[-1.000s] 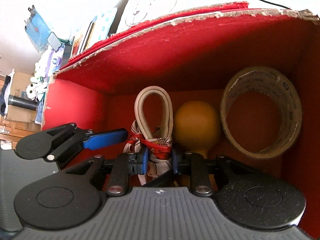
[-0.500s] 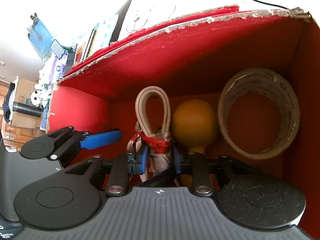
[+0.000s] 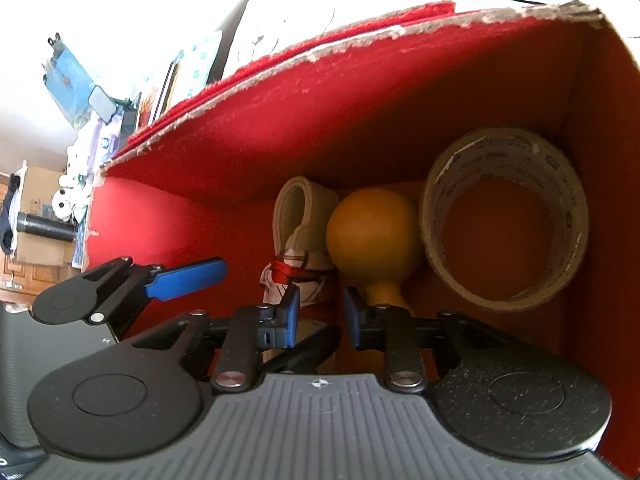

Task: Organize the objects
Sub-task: 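Lower the figurine beside the gourd and open the right gripper, then withdraw the right gripper from the box toward the red gift box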

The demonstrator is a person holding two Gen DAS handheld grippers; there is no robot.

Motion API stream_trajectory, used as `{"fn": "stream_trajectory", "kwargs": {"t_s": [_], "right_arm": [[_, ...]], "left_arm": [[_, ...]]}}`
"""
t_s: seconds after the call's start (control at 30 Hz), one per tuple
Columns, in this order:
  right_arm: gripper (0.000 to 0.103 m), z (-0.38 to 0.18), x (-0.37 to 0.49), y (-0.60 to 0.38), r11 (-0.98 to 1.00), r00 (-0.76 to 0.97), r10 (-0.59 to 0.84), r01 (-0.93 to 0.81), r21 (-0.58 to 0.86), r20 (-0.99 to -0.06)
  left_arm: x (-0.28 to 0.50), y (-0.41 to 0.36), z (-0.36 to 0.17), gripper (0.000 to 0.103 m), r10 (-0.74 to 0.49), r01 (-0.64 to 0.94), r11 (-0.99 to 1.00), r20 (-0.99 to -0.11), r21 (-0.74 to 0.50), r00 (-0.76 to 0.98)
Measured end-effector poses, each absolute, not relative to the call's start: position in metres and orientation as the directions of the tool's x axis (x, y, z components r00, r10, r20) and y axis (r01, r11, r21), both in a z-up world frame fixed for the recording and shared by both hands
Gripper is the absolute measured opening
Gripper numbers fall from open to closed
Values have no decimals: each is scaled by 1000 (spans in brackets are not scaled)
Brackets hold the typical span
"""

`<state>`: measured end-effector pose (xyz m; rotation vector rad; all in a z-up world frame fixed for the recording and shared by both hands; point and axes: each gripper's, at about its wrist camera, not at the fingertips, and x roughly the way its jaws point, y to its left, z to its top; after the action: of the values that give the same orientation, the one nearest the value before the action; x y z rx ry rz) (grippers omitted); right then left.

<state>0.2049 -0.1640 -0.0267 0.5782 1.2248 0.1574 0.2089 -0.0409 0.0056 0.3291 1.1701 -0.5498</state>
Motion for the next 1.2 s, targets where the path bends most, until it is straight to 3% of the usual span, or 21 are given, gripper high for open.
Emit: {"fn": "stream_trajectory", "kwargs": {"t_s": [0.23, 0.67, 1.2], "right_arm": [[24, -25, 204, -163, 833, 390, 434, 171, 527, -812], [24, -20, 198, -171, 839, 466, 397, 165, 518, -791], [23, -16, 192, -172, 856, 516, 339, 178, 485, -787]], "left_arm": [[208, -46, 2, 75, -245, 589, 807, -933, -45, 264], [202, -48, 11, 87, -231, 570, 821, -887, 43, 400], [198, -43, 17, 88, -199, 547, 832, -871, 91, 448]]}}
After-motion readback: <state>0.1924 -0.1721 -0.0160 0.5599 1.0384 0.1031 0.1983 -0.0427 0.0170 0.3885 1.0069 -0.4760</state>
